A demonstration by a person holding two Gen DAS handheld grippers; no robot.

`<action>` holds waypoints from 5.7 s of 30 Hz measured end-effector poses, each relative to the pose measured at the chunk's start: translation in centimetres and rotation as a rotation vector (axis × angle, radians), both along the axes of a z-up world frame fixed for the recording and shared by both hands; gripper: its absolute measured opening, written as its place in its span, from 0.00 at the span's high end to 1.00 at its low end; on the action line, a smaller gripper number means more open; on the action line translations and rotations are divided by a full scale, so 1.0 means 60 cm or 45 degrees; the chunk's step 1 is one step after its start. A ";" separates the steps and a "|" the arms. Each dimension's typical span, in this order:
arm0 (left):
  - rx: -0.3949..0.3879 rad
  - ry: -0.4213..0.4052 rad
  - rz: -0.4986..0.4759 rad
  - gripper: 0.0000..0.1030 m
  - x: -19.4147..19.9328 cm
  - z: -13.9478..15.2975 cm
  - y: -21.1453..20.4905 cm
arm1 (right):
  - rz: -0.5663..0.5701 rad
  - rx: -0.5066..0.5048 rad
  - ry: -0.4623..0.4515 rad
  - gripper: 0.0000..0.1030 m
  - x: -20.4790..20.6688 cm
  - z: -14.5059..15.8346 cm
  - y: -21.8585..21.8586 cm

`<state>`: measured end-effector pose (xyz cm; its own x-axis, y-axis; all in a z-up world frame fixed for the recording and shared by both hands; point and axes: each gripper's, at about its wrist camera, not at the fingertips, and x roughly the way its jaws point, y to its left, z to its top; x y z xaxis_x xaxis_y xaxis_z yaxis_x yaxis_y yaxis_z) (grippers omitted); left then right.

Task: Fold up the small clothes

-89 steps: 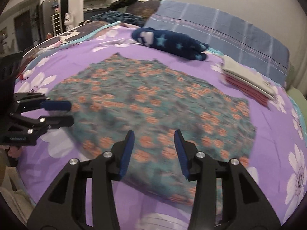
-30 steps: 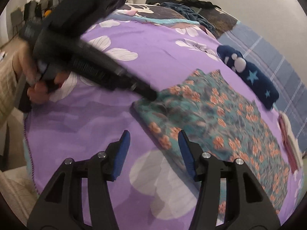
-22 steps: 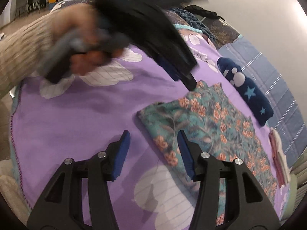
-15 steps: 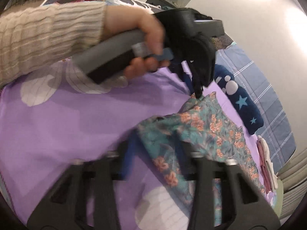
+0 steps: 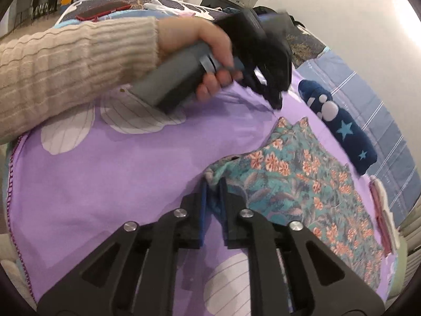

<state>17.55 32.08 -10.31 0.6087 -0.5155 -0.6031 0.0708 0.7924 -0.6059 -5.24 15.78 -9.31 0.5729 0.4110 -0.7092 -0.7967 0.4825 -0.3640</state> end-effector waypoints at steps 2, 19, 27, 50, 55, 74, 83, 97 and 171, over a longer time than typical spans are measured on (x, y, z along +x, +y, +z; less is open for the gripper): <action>0.011 -0.008 -0.038 0.55 -0.016 0.012 -0.003 | 0.003 0.026 -0.005 0.76 -0.004 0.010 -0.012; 0.121 0.004 -0.123 0.95 0.030 -0.014 -0.107 | -0.225 0.170 0.280 0.63 0.044 0.005 -0.108; 0.104 0.000 -0.122 0.71 -0.011 0.001 -0.092 | -0.359 0.362 0.310 0.63 0.067 0.047 -0.190; 0.190 -0.042 -0.269 0.56 -0.005 -0.007 -0.134 | -0.006 -0.042 -0.090 0.37 -0.031 0.002 0.014; 0.053 -0.024 -0.258 0.61 0.032 -0.021 -0.122 | -0.140 -0.047 -0.073 0.57 0.007 0.004 0.032; 0.179 -0.157 -0.257 0.93 0.065 0.113 -0.254 | -0.468 0.509 0.132 0.89 0.099 0.147 -0.205; 0.297 -0.203 -0.384 0.93 0.090 0.165 -0.441 | -0.685 0.787 0.235 0.89 0.128 0.151 -0.411; 0.570 -0.147 -0.605 0.94 0.121 0.123 -0.750 | -0.982 1.036 0.382 0.89 0.141 0.071 -0.671; 0.807 -0.199 -0.405 0.43 -0.233 0.039 -0.535 | -1.087 0.907 0.477 0.90 0.175 0.082 -0.735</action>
<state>3.56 -0.01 -7.96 0.5908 -0.2622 -0.7631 0.4046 0.9145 -0.0010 5.27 -28.31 -4.40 0.6590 0.3667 -0.6567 -0.1163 0.9123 0.3928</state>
